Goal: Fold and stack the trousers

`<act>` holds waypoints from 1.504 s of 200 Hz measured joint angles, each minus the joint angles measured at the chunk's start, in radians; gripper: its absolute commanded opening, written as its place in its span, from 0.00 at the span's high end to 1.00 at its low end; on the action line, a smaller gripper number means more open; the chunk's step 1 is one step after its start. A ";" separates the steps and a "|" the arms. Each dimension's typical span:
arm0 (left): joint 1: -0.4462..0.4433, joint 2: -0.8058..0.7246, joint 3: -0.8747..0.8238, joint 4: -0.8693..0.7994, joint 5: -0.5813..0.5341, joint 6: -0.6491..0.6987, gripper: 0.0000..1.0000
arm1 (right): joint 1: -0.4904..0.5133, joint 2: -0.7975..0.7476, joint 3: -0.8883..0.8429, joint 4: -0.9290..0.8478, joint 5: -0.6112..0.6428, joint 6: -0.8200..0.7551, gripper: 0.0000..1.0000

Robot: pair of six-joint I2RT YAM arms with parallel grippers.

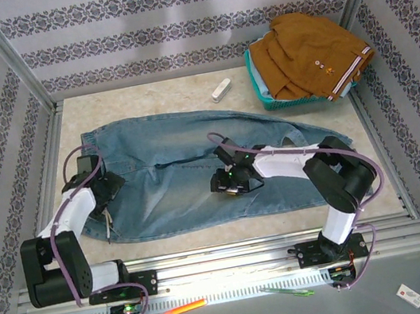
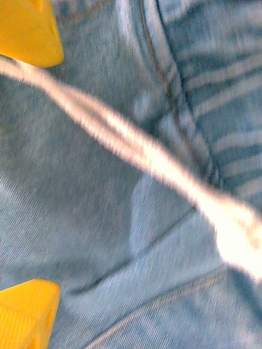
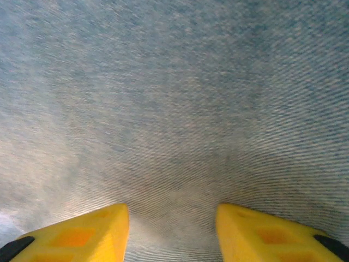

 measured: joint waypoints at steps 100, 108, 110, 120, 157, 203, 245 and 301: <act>0.074 -0.220 0.248 -0.151 -0.078 0.162 0.12 | 0.021 -0.230 -0.026 -0.106 0.025 -0.015 0.47; 0.075 -0.169 0.309 -0.151 -0.081 0.195 0.12 | 0.021 -0.236 -0.006 -0.105 0.026 -0.019 0.47; 0.076 -0.153 0.326 -0.152 -0.079 0.205 0.12 | 0.021 -0.237 -0.003 -0.105 0.026 -0.019 0.47; 0.081 -0.063 0.407 -0.151 -0.066 0.245 0.13 | 0.021 -0.237 0.017 -0.105 0.026 -0.023 0.47; 0.100 0.335 0.610 -0.158 -0.024 0.378 0.17 | 0.014 -0.218 0.032 -0.103 0.019 -0.035 0.46; 0.134 0.562 0.653 -0.202 0.000 0.491 0.24 | -0.040 -0.209 -0.013 -0.090 -0.003 -0.050 0.46; 0.153 0.651 0.721 -0.206 0.063 0.565 0.63 | -0.066 -0.209 -0.053 -0.090 -0.019 -0.058 0.46; 0.152 0.617 0.702 -0.207 0.055 0.587 1.00 | -0.066 -0.209 -0.054 -0.086 -0.030 -0.061 0.47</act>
